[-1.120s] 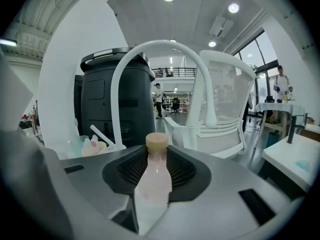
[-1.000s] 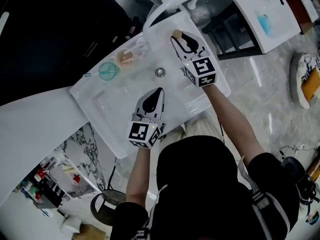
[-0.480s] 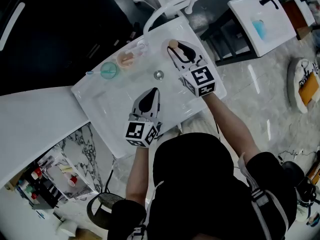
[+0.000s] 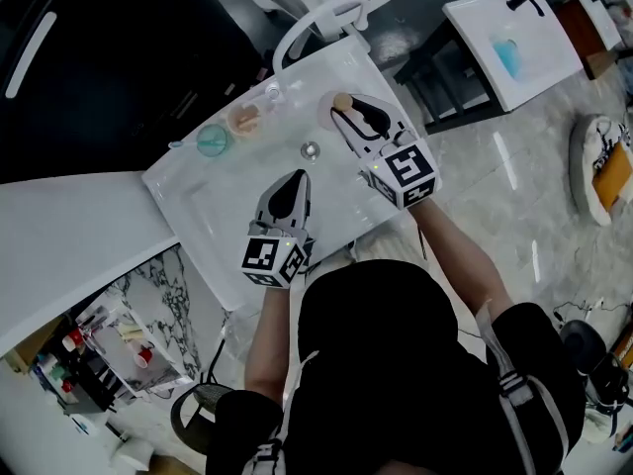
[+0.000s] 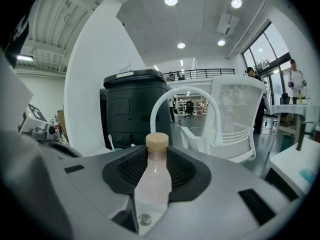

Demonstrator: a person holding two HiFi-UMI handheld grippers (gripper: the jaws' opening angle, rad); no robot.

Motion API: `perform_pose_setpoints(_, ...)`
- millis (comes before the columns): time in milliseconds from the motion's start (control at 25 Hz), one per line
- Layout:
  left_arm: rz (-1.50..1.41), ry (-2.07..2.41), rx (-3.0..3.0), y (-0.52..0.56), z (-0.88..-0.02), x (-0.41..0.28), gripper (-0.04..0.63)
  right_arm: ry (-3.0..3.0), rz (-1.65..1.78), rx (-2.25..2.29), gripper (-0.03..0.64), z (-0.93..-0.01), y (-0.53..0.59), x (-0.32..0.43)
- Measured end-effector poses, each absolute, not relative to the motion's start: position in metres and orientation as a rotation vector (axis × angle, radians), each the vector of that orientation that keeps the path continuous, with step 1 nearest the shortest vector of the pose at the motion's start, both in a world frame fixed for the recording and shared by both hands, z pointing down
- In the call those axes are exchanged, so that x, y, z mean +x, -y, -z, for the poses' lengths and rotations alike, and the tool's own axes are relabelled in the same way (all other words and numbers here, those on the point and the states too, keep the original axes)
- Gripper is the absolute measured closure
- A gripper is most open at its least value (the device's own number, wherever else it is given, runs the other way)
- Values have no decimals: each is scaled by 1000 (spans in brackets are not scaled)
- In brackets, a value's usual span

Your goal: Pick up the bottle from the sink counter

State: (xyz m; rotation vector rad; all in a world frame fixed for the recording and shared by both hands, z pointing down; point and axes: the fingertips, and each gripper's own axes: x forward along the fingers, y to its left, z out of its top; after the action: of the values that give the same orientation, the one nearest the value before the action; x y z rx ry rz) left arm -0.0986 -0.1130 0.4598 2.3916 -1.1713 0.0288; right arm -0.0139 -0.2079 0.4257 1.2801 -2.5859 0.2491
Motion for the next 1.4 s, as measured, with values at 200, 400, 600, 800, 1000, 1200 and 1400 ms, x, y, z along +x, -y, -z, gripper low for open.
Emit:
perform_pose_setpoints(200,-31,1187,2400,108,-451,-84,575,2610,-260,1209,495,-419,185,-4)
perform_pose_setpoints(400,-19,1227,2400,98,-441,-71,575,2633,-263,1147,495,-410,160,9)
perform_pose_setpoints(600,5,1299,2373,81,-430,-63,575,2647,-292,1086,495,-408,133,22)
perform_pose_setpoints(800,19,1358,2351,67,-424,-55,575,2700,-297,1045,495,-396,112,30)
perform_pose_setpoints(1000,30,1402,2346,55,-412,-43,575,2745,-274,992,495,-384,95,36)
perform_pose_setpoints(1200,35,1432,2349,38,-402,-37,575,2761,-271,962,495,-378,76,42)
perform_pose_setpoints(1400,47,1461,2350,17,-393,-29,575,2766,-276,940,495,-373,52,52)
